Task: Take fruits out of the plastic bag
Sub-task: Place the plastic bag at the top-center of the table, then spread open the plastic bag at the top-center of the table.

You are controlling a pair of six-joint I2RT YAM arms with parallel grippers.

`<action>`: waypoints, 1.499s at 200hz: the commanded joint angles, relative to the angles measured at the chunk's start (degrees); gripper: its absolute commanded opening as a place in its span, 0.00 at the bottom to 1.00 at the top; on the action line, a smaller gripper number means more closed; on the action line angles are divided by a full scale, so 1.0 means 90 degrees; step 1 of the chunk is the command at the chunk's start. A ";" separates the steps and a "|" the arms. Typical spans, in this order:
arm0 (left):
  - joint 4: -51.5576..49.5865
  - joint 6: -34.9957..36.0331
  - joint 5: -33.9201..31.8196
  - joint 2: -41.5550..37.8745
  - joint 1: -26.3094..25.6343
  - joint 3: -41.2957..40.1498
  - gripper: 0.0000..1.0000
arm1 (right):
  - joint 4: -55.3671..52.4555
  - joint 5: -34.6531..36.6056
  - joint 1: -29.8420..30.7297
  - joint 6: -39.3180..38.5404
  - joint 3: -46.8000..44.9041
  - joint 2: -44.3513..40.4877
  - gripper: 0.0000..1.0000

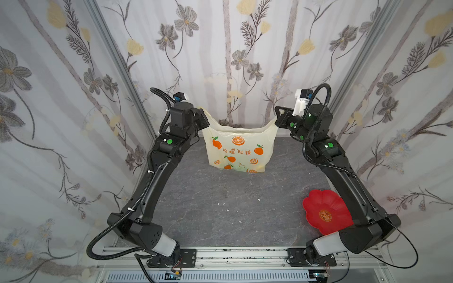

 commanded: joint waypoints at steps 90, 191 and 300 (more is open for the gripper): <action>0.1787 -0.1046 0.0292 -0.2072 0.0607 -0.6083 0.00 | 0.1429 -0.0289 0.0075 0.0469 -0.4642 -0.0733 0.00; -0.0584 -0.0540 -0.1255 -0.2084 -0.0225 -0.4452 0.83 | 0.1154 0.0413 0.0508 0.0090 -0.4633 -0.1173 0.00; -0.2645 0.0525 -0.3367 -0.0605 -0.1731 -0.0651 0.94 | 0.1136 0.0569 0.0621 0.0019 -0.4561 -0.1122 0.00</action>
